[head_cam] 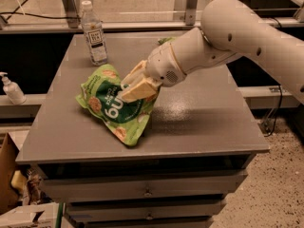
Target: Pick green rice chip bag
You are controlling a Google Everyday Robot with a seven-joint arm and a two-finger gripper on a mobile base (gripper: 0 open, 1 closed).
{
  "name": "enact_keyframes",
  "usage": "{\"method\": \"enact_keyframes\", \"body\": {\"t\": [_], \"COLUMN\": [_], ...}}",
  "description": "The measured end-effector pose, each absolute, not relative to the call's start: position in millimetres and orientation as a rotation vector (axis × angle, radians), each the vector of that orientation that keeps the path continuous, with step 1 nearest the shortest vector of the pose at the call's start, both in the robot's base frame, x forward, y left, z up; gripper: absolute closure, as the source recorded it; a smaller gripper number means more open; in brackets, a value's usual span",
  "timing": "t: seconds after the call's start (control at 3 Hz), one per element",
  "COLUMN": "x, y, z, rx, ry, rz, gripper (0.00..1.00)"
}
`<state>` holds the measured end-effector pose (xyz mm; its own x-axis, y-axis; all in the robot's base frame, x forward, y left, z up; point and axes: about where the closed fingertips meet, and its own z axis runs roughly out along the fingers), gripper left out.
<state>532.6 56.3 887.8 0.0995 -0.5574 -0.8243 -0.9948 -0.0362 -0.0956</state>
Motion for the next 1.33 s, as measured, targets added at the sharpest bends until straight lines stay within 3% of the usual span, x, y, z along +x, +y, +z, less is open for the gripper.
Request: {"method": "enact_keyframes", "body": {"t": [1.33], "x": [541], "y": [52], "z": [948], "rx": [-1.438], "ry": [1.463], "rz": [0.894], "gripper": [1.00]}}
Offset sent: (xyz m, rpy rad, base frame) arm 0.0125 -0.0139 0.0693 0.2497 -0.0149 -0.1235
